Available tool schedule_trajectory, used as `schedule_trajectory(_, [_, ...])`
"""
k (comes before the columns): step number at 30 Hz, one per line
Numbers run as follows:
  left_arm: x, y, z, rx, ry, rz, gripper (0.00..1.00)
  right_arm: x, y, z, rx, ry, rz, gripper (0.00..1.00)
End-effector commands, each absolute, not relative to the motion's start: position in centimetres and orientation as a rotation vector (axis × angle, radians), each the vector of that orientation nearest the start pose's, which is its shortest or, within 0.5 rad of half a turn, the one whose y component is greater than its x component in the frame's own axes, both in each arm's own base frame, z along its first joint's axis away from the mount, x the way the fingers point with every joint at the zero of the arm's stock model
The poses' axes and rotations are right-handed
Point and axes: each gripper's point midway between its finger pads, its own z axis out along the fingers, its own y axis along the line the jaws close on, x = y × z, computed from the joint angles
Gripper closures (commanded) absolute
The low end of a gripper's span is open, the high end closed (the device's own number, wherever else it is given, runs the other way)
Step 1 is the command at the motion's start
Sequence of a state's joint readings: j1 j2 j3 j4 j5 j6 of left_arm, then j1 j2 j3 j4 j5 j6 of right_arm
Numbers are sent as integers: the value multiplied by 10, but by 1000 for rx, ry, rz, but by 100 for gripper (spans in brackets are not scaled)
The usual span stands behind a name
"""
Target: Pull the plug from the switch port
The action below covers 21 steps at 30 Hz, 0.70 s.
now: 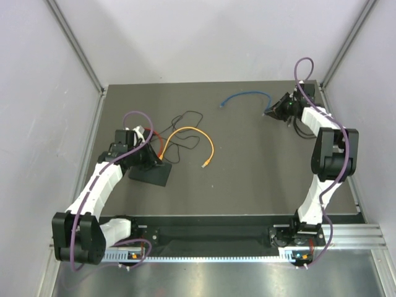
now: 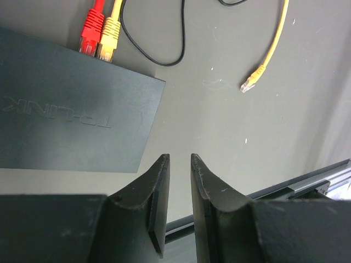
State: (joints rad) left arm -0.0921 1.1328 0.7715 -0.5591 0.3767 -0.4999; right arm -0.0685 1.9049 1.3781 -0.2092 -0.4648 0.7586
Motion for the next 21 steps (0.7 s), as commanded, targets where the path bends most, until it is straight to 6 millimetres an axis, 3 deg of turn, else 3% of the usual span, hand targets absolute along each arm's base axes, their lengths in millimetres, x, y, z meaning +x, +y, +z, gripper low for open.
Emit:
schedule_trajectory(1, [268,-108,123,-356,2477,-724,73,498,47,112,641,2366,713,92])
schedule_trajectory(8, [271,-110,117,-391,2489,-745,73,519,34,95,552,2403,610,88])
schedule_trajectory(10, [272,-111,115,-397,2492,-746,73,521,34,91,552,2419,607,82])
schedule_trajectory(13, [275,-110,116,-402,2493,-734,73,521,27,89,585,2439,543,54])
schedule_trajectory(16, [276,-110,116,-405,2499,-736,73,514,20,96,584,2465,426,37])
schedule_trajectory(19, [277,-110,115,-413,2506,-734,73,507,20,114,522,2478,316,31])
schedule_trajectory(21, [278,-110,115,-417,2507,-732,73,502,30,131,446,2469,289,27])
